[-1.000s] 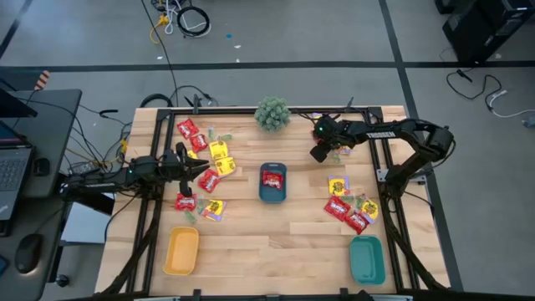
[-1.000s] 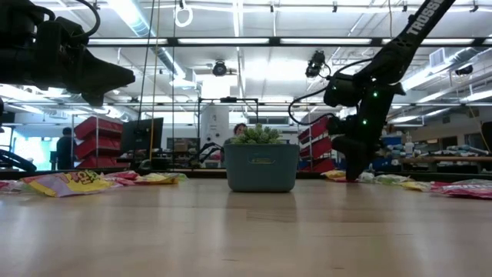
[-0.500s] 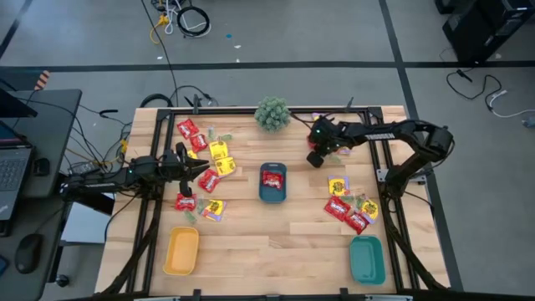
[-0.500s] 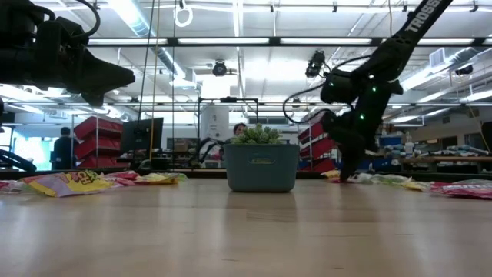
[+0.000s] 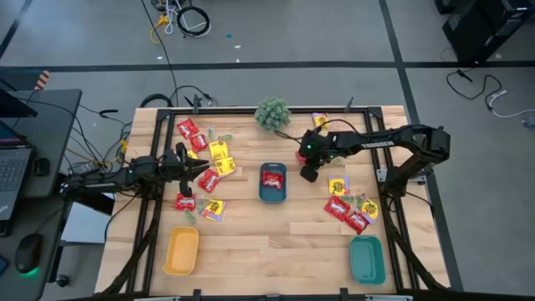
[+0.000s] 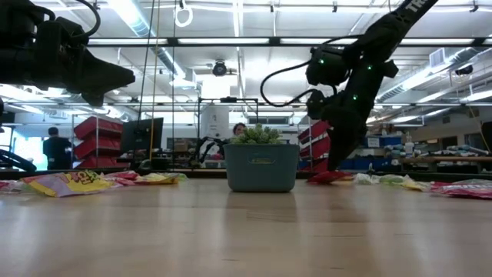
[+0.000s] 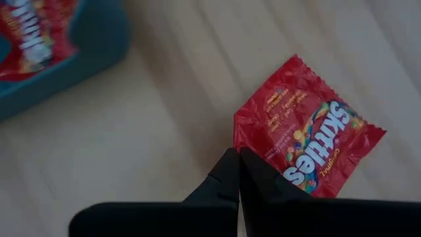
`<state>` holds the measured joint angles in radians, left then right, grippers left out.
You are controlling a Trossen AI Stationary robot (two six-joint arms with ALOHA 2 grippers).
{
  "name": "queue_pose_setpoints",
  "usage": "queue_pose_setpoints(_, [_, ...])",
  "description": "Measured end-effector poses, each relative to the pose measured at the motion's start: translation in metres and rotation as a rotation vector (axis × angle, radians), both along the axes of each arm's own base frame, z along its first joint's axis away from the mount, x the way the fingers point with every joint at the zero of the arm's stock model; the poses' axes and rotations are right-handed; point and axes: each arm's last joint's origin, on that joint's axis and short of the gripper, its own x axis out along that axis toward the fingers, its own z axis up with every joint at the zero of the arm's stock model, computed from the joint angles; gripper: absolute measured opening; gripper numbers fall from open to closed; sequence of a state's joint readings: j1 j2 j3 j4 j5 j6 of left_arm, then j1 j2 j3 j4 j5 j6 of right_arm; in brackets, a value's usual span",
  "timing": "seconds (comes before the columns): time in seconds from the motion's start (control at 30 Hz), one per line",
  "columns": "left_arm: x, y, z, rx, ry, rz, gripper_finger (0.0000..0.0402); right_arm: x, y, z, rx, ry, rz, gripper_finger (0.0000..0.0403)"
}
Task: Sort candy
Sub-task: Put the red candy into the blue bin, then put the red candy pack into the blue bin
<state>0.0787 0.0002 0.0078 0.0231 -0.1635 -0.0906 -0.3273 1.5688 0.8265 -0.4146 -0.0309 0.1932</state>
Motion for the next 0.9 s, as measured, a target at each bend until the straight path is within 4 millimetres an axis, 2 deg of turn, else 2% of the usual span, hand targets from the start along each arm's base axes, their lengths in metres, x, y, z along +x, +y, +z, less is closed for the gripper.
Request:
queue_pose_setpoints(0.1, [0.0,0.0,0.0,0.0,0.0,0.0,0.008,0.002,0.007,0.0,-0.034,0.011,-0.029,0.0005])
queue_pose_setpoints(0.2, [0.0,0.0,0.0,0.0,0.0,0.0,0.008,0.004,0.013,0.0,-0.068,0.024,-0.035,0.0026])
queue_pose_setpoints(0.47, [0.0,0.0,0.0,0.0,0.0,0.0,0.008,0.005,0.015,0.0,-0.096,0.018,-0.083,0.0142])
queue_pose_setpoints(0.6, [0.0,0.0,0.0,-0.001,0.002,0.0,0.008,0.009,0.011,-0.012,-0.141,0.059,-0.078,0.0183])
queue_pose_setpoints(0.77, [0.001,0.0,-0.002,-0.003,0.02,0.0,0.008,0.013,0.004,-0.033,-0.19,0.131,-0.071,0.0192])
queue_pose_setpoints(0.9, [0.002,0.0,-0.003,-0.022,0.034,0.0,0.008,0.013,0.004,-0.032,-0.212,0.125,-0.082,0.0157])
